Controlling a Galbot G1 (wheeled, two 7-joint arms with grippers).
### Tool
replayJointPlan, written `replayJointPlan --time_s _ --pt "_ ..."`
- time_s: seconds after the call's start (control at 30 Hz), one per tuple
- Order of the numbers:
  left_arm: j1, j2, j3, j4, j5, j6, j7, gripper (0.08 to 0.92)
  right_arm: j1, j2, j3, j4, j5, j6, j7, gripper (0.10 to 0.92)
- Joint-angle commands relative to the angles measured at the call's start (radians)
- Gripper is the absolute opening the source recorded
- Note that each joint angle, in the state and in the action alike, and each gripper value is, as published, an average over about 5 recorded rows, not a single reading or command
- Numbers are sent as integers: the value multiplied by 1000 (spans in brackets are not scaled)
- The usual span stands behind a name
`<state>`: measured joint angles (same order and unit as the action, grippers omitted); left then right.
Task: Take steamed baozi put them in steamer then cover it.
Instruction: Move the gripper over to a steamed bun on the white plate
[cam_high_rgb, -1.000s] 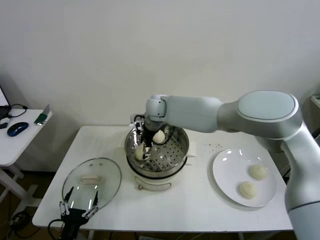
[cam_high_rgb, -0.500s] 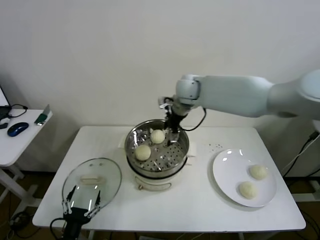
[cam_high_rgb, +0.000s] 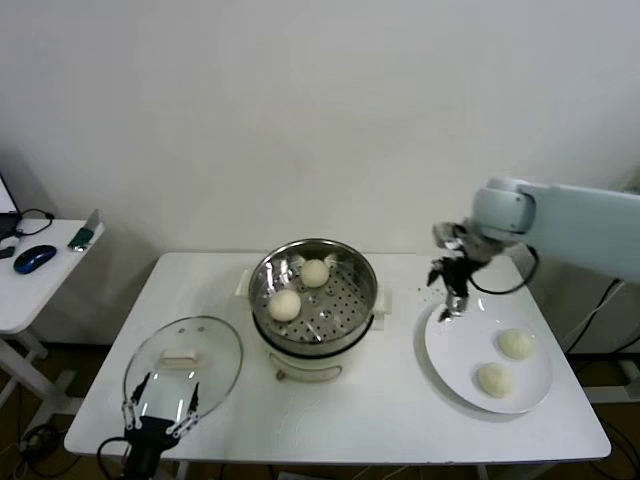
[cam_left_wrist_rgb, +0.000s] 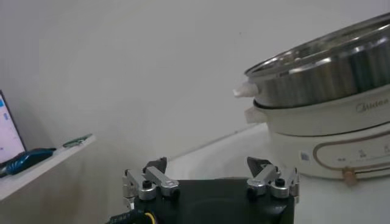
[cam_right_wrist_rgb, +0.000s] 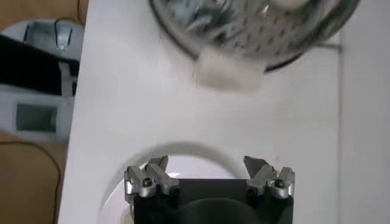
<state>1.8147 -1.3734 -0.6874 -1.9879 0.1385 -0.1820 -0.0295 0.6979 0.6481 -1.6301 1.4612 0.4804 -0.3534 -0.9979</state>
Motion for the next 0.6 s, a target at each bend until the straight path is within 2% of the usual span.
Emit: replayJointPlan --time_s 0.03,0.23,0.6 --pt "10 -10 -2 -2 8 1 -1 823 -315 -236 181 4 -306 43 -38 823" --pt "15 -20 -4 0 17 3 -2 823 -527 -232 360 -71 -376 66 -48 823" --pt "7 -32 1 14 31 10 -2 823 -597 -149 443 -160 -400 80 -44 823"
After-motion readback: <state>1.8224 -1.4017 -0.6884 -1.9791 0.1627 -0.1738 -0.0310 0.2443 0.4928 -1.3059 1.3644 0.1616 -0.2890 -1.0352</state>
